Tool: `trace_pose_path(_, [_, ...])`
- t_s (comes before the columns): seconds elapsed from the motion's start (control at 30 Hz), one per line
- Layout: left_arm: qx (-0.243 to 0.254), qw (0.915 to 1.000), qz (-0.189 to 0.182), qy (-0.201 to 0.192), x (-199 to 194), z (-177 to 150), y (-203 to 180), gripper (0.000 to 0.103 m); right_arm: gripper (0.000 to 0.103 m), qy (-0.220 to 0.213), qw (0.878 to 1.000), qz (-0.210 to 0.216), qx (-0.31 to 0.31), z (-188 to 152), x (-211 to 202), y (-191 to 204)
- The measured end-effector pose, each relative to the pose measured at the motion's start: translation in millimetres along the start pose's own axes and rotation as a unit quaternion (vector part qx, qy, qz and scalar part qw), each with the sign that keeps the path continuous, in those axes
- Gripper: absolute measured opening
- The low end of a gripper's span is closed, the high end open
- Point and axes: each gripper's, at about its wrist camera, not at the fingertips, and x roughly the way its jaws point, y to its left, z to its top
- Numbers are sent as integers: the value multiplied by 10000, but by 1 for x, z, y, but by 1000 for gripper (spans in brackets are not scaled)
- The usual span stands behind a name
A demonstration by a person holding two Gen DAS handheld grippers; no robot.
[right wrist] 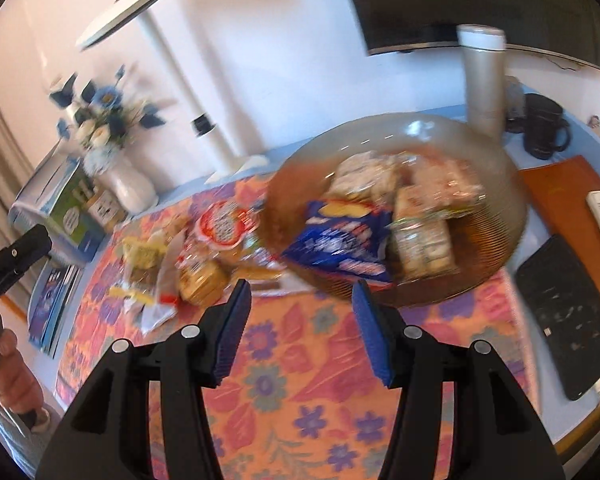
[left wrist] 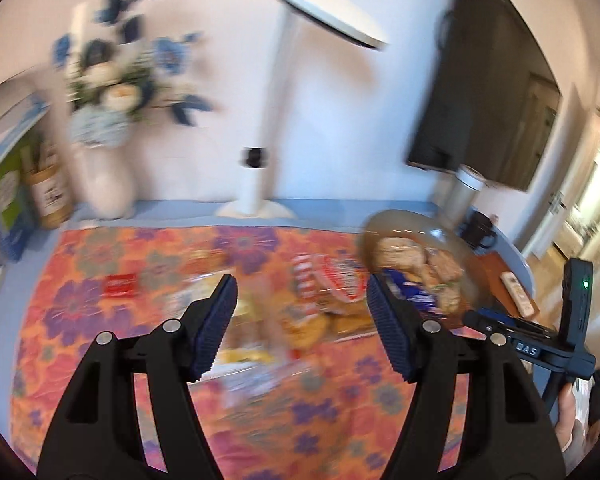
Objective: Organize snacks
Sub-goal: 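Drop the blue chip bag and cracker pack into the amber bowl, then grasp the white barcoded bread pack with left gripper while right grasps a clear pack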
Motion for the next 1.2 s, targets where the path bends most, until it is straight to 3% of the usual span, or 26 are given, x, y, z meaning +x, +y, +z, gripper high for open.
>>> trace_pose_path(0.23, [-632,9974,330,75,-16,-14,74,71,54,250,9986,79,-458,-12,18,39])
trace_pose_path(0.33, [-963,9942,419,213,-6,-24,100,84,56,376,9969,120,-680,-17,27,57])
trace_pose_path(0.47, [-1235,9898,396,590,24,-37,122,85,59,571,9940,255,-899,-23,41,80])
trace_pose_path(0.53, [-1319,9878,294,771,40,-44,128,85,62,707,9922,450,-920,-24,49,88])
trace_pose_path(0.63, [-1492,9830,58,1066,69,-49,137,85,62,1064,9842,1152,-825,-25,68,99])
trace_pose_path(0.8, [-1761,9710,-682,1465,116,-51,138,87,62,1235,9797,1402,-725,-18,101,116])
trace_pose_path(1.03, [-1913,9655,-925,1503,143,-56,130,93,62,1457,9781,1384,-540,-13,142,126])
trace_pose_path(1.17, [-1673,9717,-698,1512,153,-54,119,96,56,1521,9746,1625,-232,-13,157,127])
trace_pose_path(1.2, [-1671,9719,-682,1512,155,-54,119,96,51,1552,9736,1669,-164,-14,160,127])
